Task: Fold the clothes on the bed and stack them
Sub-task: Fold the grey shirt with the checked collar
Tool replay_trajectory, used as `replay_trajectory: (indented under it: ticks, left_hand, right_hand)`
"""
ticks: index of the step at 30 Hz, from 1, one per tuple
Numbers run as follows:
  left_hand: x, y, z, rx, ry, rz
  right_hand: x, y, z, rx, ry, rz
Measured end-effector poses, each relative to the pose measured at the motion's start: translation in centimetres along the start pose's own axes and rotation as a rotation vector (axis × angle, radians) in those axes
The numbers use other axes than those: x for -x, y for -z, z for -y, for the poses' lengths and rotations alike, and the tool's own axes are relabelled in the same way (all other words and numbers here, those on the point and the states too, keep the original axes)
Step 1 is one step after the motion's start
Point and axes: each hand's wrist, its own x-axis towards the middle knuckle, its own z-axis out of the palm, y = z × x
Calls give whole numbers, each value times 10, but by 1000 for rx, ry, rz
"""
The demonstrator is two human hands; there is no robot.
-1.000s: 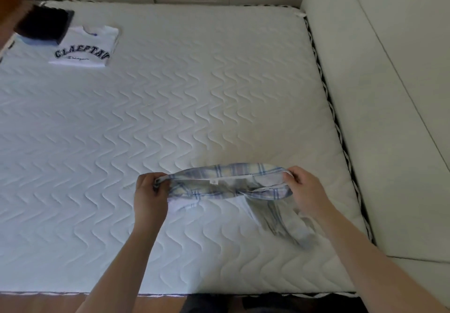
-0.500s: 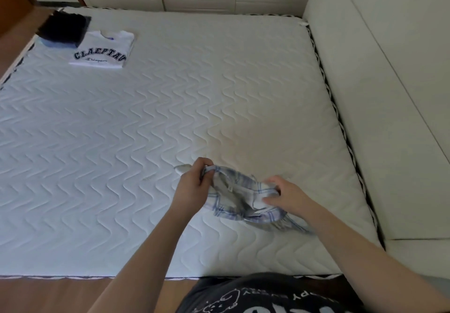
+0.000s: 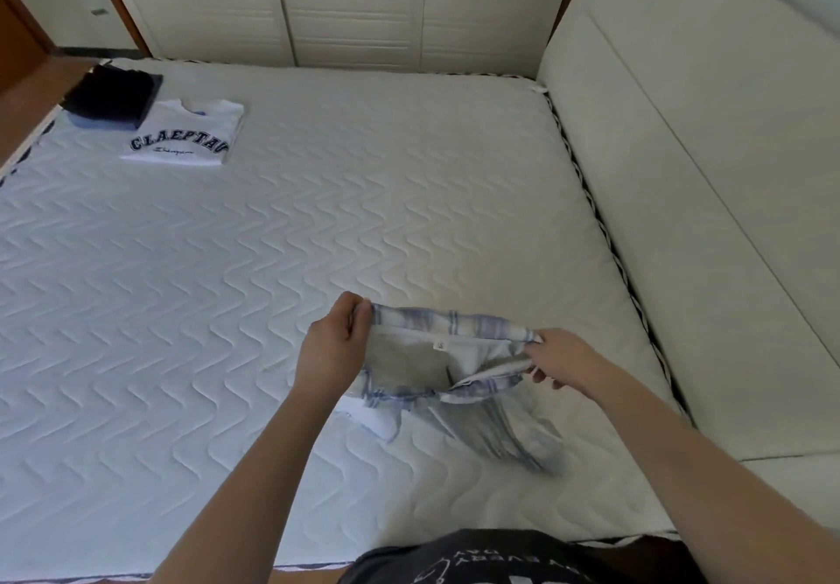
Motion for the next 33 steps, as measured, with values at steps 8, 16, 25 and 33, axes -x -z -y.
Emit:
replay_trajectory:
  ticks: [8, 16, 25, 33]
  left_hand:
    - [-16, 59, -52, 304, -15, -172]
    - [1, 140, -95, 432, -94, 179]
    - [51, 161, -74, -456, -34, 217]
    - [126, 187, -62, -356, 276, -63]
  right_hand:
    - [38, 60, 50, -323, 323, -115]
    - [64, 67, 112, -513, 548, -210]
    - [59, 74, 139, -562, 577, 208]
    - [54, 48, 155, -499, 783, 1002]
